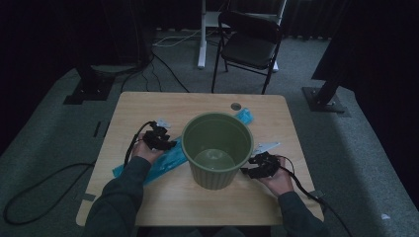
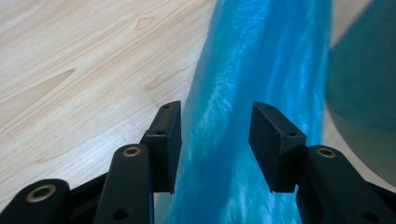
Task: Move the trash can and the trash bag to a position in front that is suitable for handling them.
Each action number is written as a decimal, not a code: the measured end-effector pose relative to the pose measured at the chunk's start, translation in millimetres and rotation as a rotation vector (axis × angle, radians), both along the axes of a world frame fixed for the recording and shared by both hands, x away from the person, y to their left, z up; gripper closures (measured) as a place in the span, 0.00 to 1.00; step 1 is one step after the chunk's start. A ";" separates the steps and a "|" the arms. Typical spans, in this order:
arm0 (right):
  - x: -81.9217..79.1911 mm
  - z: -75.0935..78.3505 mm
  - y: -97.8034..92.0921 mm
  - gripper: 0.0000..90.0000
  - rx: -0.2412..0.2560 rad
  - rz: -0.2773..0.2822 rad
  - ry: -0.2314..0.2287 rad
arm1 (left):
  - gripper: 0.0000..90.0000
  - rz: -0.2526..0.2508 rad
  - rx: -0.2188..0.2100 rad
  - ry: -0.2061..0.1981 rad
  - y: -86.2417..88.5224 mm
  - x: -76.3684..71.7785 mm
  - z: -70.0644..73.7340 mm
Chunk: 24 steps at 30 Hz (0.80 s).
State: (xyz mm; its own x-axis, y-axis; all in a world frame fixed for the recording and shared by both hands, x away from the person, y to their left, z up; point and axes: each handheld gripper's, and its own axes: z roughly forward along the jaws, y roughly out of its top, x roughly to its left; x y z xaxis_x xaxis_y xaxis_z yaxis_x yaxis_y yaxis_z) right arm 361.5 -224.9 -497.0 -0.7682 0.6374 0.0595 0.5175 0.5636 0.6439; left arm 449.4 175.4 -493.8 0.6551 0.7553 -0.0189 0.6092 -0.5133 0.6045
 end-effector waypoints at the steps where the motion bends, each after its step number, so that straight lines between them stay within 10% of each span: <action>1: 0.0 0.0 -0.2 0.48 0.000 0.000 0.001 | 0.60 0.000 -0.001 0.021 -0.7 2.9 -3.1; 11: -0.7 -0.9 -2.0 0.48 -0.004 -0.006 0.006 | 0.91 -0.043 0.037 0.081 1.4 -7.2 -14.6; 24: 0.1 -2.4 0.9 0.47 -0.012 0.004 0.011 | 0.70 0.012 -0.007 0.030 31.0 -36.1 -17.8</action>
